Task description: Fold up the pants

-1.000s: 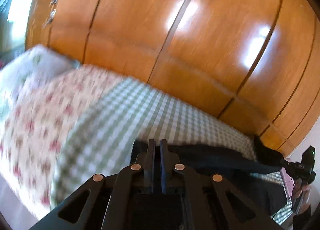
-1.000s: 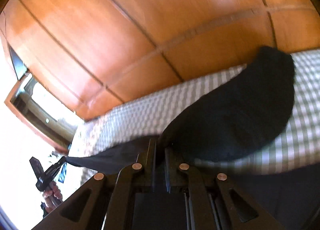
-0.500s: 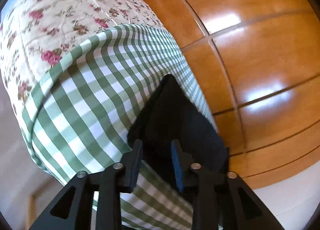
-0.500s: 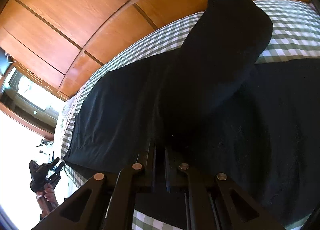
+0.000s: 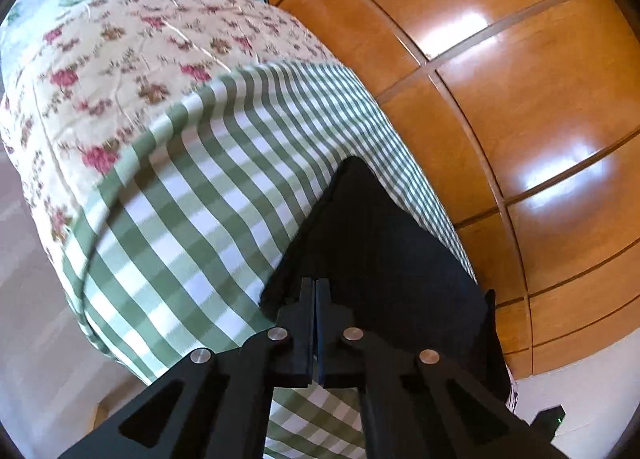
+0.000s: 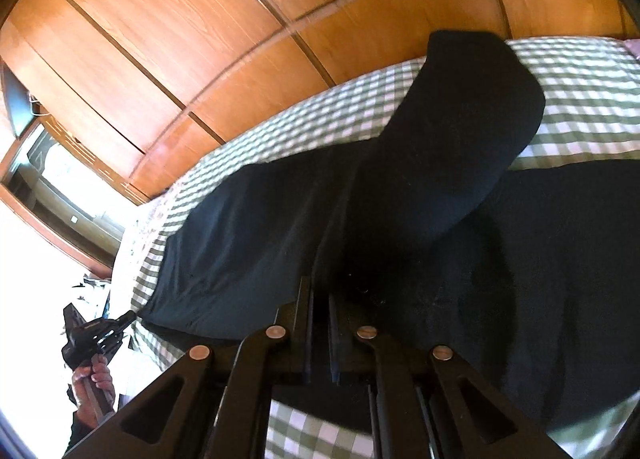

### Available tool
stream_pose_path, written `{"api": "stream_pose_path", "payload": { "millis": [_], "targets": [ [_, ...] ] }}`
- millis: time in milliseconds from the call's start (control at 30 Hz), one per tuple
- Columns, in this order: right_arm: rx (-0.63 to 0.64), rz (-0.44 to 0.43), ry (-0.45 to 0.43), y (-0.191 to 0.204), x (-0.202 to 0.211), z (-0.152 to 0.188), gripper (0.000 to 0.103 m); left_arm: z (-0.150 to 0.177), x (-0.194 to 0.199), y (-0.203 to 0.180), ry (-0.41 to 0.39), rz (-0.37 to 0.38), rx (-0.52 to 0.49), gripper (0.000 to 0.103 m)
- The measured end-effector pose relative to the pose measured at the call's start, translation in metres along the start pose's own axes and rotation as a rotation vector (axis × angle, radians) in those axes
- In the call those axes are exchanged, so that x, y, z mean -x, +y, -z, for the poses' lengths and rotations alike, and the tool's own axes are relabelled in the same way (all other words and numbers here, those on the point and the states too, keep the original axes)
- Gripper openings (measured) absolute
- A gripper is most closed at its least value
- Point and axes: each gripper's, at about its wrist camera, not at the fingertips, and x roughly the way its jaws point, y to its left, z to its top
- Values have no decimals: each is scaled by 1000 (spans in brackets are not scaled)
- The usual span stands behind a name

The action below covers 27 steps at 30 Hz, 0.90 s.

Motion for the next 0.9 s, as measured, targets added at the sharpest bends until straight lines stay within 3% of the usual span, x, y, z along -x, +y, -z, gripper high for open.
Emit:
{"api": "stream_pose_path", "payload": {
  "millis": [200,333,500,667,767,833,900],
  "targets": [
    [28,-3,33,12,12,32,6,5,-4,4,37,-48,-30,0],
    [-21,35,73,-4,-1,50,6,11,-7,5,58,-14,-8,0],
    [-41,61,87,-13,-14,52,6,15,8,8,31,58,50,19],
    [-33,66,96,-11,-21,51,6,15,1,6,59,82,76,22],
    [-37,66,92,-13,-22,52,6,14,-11,3,73,4,81,22],
    [-39,65,88,-13,-21,52,6,15,-18,3,83,11,89,19],
    [-35,67,87,-12,-21,51,6,15,-21,1,75,-30,77,6]
  ]
}}
